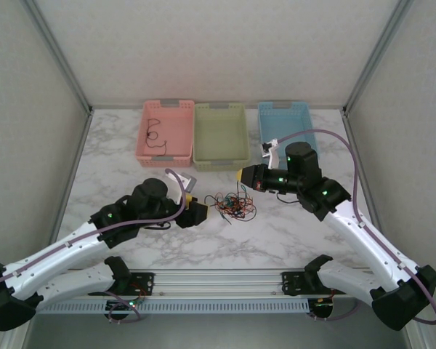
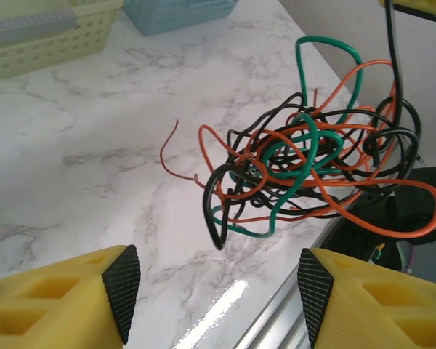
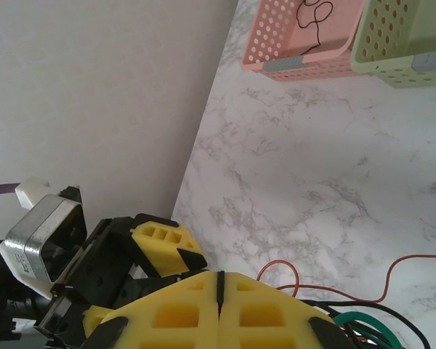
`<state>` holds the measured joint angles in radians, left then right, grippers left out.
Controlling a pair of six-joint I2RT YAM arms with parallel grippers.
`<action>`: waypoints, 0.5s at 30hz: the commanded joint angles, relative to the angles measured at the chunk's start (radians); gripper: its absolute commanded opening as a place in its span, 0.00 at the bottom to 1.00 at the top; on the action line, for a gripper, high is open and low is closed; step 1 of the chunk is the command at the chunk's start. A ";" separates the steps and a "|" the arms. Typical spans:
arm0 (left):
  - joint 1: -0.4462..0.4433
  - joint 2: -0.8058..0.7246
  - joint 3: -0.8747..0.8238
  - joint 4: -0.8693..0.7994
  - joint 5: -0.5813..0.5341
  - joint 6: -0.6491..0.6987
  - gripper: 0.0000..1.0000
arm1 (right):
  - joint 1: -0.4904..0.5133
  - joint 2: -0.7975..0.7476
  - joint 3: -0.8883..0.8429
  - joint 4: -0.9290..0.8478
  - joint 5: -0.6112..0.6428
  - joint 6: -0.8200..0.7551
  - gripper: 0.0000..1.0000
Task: Untangle the cables
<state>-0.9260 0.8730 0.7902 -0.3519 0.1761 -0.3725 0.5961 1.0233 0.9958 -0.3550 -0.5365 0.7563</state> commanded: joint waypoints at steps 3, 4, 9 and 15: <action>-0.005 0.029 -0.003 0.056 0.049 -0.008 0.61 | 0.015 -0.019 0.007 0.033 -0.035 0.014 0.00; -0.005 0.042 0.003 0.063 0.054 -0.006 0.60 | 0.015 -0.018 0.009 0.031 -0.037 0.013 0.00; -0.005 0.087 0.017 0.099 0.059 0.007 0.55 | 0.019 -0.017 0.010 0.025 -0.035 0.010 0.00; -0.005 0.113 0.040 0.094 0.060 0.016 0.33 | 0.020 -0.015 0.018 0.015 -0.027 0.002 0.00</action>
<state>-0.9260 0.9890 0.7925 -0.2840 0.2161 -0.3664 0.6060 1.0233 0.9958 -0.3557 -0.5507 0.7555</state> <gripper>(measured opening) 0.355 0.053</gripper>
